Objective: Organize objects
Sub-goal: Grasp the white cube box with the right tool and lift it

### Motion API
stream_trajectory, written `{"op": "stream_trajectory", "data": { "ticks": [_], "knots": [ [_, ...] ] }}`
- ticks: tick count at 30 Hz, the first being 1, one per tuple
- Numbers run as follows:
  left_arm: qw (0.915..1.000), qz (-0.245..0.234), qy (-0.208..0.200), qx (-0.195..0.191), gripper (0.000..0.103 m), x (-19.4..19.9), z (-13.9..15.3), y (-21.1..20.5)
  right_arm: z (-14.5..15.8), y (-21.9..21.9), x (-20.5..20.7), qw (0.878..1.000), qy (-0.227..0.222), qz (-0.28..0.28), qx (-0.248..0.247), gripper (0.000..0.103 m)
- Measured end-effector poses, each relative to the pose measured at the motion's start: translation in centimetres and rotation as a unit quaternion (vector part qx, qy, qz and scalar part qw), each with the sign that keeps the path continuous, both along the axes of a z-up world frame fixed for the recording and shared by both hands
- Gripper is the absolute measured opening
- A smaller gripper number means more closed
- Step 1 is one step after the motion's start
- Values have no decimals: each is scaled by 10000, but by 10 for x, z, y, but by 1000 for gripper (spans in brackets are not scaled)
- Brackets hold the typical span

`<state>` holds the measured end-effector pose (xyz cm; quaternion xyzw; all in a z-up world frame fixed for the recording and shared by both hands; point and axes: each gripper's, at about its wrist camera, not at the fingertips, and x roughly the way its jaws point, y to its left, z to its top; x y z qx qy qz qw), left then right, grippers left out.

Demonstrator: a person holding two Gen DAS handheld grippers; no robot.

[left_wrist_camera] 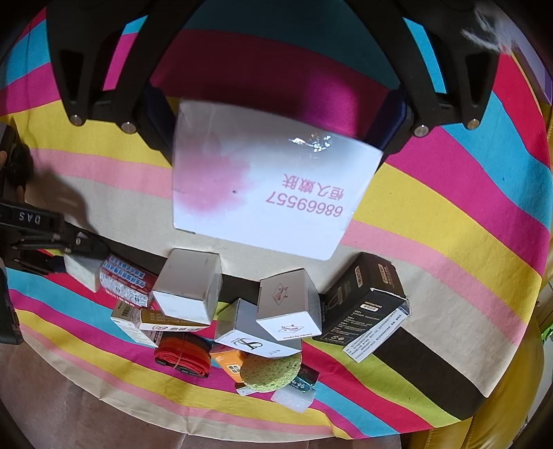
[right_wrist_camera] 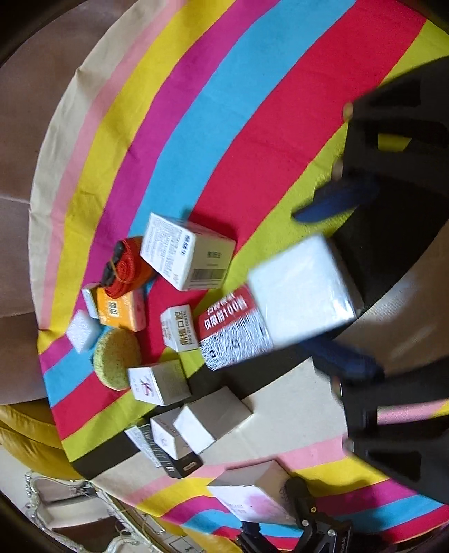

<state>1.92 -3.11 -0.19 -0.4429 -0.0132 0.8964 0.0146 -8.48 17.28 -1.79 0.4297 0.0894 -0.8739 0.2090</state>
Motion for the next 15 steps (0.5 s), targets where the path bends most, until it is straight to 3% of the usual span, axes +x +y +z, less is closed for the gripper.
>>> {"op": "stream_trajectory", "data": {
  "ticks": [1, 4, 12, 15],
  "knots": [
    [10000, 8, -1, -1, 97, 0, 0, -1, 1, 1, 2, 10000, 13, -12, -31, 41],
    [10000, 14, -2, 3, 97, 0, 0, -2, 3, 1, 24, 9998, 24, 37, -176, 41],
    [10000, 19, -9, 29, 98, 1, 0, -4, 2, -47, 124, 9982, 296, 195, 483, 41],
    [10000, 77, 32, 43, 95, 2, 1, -6, 1, -59, 138, 9979, 372, 69, 532, 41]
  ]
}}
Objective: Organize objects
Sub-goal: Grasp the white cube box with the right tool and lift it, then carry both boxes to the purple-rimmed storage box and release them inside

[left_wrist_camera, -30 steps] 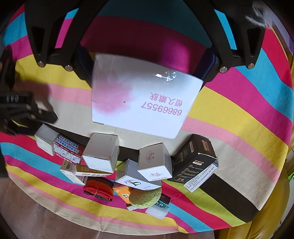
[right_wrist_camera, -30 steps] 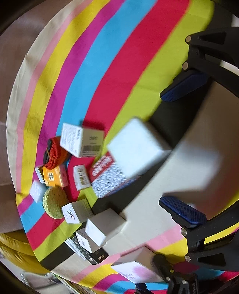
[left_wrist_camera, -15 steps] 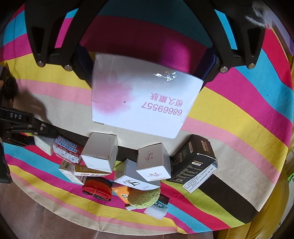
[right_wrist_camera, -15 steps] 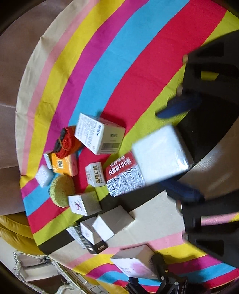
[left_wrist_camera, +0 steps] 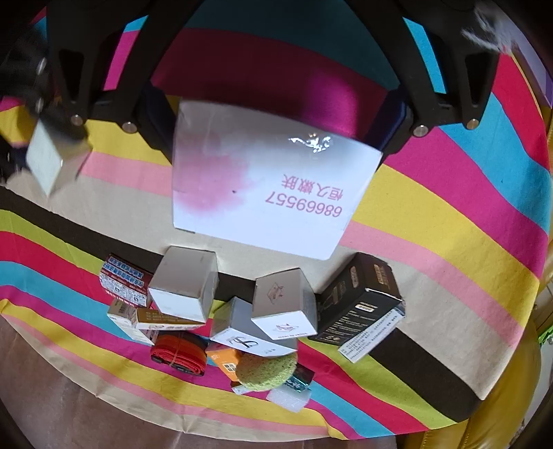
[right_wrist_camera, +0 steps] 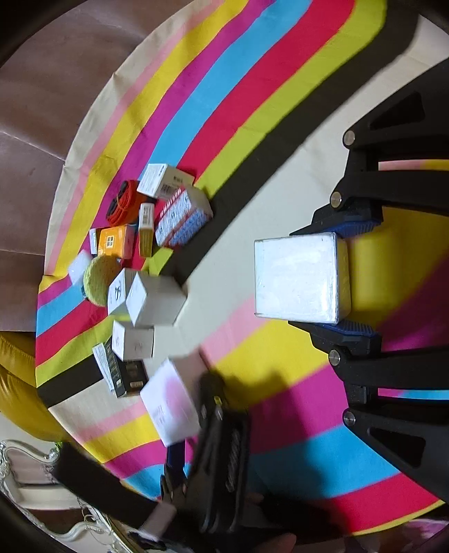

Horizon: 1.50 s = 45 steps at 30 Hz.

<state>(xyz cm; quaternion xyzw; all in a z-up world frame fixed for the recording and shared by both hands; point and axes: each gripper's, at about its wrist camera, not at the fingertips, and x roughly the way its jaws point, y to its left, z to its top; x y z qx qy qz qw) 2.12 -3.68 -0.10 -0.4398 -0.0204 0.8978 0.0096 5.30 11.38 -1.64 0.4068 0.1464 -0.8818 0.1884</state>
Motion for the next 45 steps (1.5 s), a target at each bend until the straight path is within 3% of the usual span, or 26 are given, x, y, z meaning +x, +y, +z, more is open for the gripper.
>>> {"op": "stream_trajectory", "data": {
  "ticks": [3, 12, 20, 23, 29, 33, 42, 45],
  "knots": [
    [10000, 29, 32, 65, 95, 0, 1, -2, 0, -2, 8, 9996, 90, -263, -42, 40],
    [9983, 184, 174, 523, 95, 2, 4, -16, 0, 8, 3, 9981, -167, -370, -465, 41],
    [9985, 517, 128, -159, 95, 4, 5, -4, 0, 11, 2, 9966, -246, -406, -673, 41],
    [9976, 597, 244, -266, 95, 17, 10, 5, 1, 14, 1, 9959, -266, -440, -741, 41],
    [9986, 291, 435, -12, 95, 60, 17, 25, 1, 11, 1, 9964, -252, -451, -666, 41],
    [9984, 265, 478, -113, 95, 83, 20, 21, 0, 9, 2, 9969, -228, -458, -605, 41],
    [9942, 483, 923, -266, 95, 142, 62, -5, 2, 5, 10, 9972, -148, -640, -361, 41],
    [9930, 502, 979, -426, 95, 163, 67, -16, 6, -1, 24, 9961, -254, -670, -516, 41]
  ]
}}
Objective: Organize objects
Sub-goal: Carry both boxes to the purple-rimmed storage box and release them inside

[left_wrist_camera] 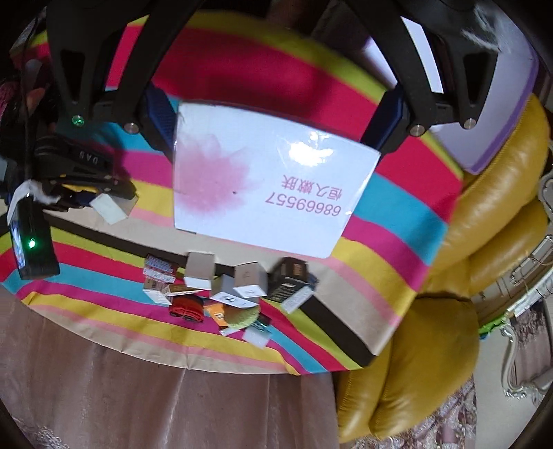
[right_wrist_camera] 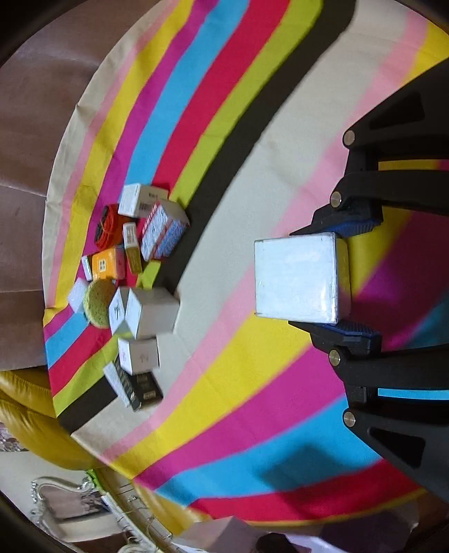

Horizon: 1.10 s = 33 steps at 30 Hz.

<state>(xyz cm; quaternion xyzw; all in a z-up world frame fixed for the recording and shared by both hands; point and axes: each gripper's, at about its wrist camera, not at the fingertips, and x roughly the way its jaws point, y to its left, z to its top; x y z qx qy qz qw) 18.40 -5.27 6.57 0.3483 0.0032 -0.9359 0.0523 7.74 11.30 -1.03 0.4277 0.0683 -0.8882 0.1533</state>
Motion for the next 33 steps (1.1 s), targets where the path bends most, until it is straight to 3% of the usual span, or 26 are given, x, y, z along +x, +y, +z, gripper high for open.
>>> {"op": "stream_trajectory", "data": {
  "ticks": [4, 13, 26, 33],
  "knots": [
    [9998, 185, -1, 12, 95, 26, 0, -20, 13, -25, 22, 9997, 75, 233, 73, 41],
    [9965, 840, -21, -47, 95, 89, -7, -71, 38, -113, 75, 9883, 435, 1391, 441, 41],
    [9815, 1909, 102, -13, 95, 166, -13, -145, 53, -213, 125, 9636, 635, 2520, 637, 41],
    [9727, 2314, -136, 32, 95, 188, -28, -169, 53, -258, 144, 9477, 512, 3113, 479, 41]
  ]
}}
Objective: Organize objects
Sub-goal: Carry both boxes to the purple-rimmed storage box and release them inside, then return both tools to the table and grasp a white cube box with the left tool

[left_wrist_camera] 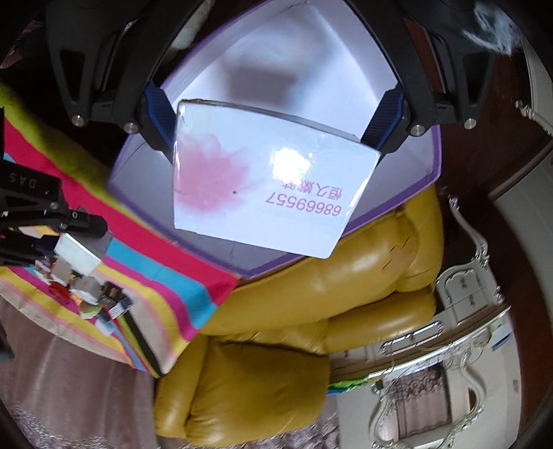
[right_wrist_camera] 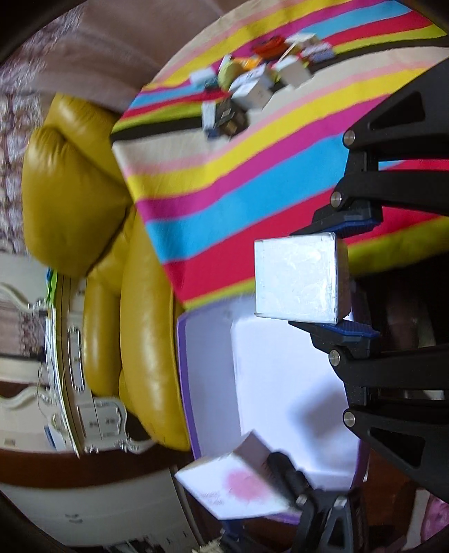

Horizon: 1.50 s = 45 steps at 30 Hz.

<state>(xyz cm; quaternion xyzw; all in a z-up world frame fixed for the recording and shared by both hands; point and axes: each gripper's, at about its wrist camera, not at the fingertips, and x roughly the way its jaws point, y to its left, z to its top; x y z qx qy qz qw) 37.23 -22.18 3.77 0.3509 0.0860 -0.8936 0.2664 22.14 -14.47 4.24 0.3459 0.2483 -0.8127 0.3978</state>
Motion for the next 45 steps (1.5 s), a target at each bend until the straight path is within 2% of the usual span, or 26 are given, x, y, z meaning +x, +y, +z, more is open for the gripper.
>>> {"op": "stream_trajectory", "data": {
  "ticks": [8, 13, 14, 16, 17, 23, 29, 36, 40, 45],
  "knots": [
    [9986, 369, -289, 250, 95, 17, -20, -23, -11, -48, 15, 9985, -202, 505, 58, 41],
    [9971, 484, -348, 464, 96, 20, -27, -31, -18, -56, 13, 9974, -455, 551, -102, 43],
    [9966, 537, -377, 497, 96, 20, -28, -32, -22, -57, 10, 9969, -564, 531, -124, 44],
    [9950, 669, -483, 558, 97, 19, -32, -35, -25, -59, 8, 9964, -668, 504, -147, 61],
    [9943, 716, -522, 590, 97, 19, -34, -36, -30, -60, 7, 9961, -714, 501, -139, 64],
    [9921, 803, -555, 784, 97, 20, -41, -42, -47, -58, 8, 9961, -707, 515, 85, 65],
    [9917, 789, -806, 624, 97, 9, -42, -34, -44, -44, 1, 9960, -811, 372, -84, 66],
    [9938, 505, -782, 613, 97, -2, -36, -20, -34, -14, -15, 9964, -798, 56, -284, 66],
    [9943, 275, -764, 685, 97, -15, -32, -9, -33, 16, -33, 9950, -833, -333, -442, 66],
    [9942, -192, -867, 612, 97, -47, -29, 18, -38, 68, -68, 9871, -969, -1118, -604, 66]
  ]
}}
